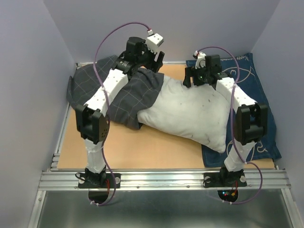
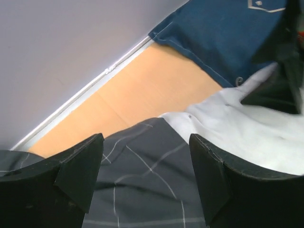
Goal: Put the pillow into the pillowcase
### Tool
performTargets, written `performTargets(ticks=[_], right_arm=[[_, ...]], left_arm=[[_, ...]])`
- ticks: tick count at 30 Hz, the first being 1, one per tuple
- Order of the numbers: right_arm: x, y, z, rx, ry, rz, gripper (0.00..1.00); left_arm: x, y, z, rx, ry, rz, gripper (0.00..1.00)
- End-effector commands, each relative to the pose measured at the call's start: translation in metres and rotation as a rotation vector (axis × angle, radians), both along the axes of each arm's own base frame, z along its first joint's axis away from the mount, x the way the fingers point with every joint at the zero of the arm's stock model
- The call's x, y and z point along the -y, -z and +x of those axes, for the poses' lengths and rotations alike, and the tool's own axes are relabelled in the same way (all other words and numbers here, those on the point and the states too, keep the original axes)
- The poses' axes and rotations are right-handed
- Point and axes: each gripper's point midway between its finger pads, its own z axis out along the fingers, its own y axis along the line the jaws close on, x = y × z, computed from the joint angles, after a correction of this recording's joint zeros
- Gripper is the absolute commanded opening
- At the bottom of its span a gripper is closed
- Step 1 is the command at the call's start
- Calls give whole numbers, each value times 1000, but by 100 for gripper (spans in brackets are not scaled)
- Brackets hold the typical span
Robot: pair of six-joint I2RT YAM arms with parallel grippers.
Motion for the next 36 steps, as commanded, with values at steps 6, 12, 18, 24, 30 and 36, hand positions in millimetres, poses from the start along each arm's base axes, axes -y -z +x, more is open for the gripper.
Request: performTargets(ticks=[6,12,18,24,30,36], right_arm=[[-67,6,-55,-179,-324,268,60],[-75,-1,-65,-212,-354,333,18],[-83,-20,-69,-199,-367,399,0],[-98,-61,-57,-157,-355,492,1],[-100,-93,-40,-102,-279,580,1],[-83,-63,-27,-58,-179,467,17]], left_arm=[[29,77,39,-154,-118,48,85],[29,112,39,-217,-145,105,65],[69,75,8,-257,100,-88,28],[134,-15,-58,-193,418,-299,15],[128,-18,-72,-224,436,-317,0],[20,-9,-34,-167,166,-182,43]])
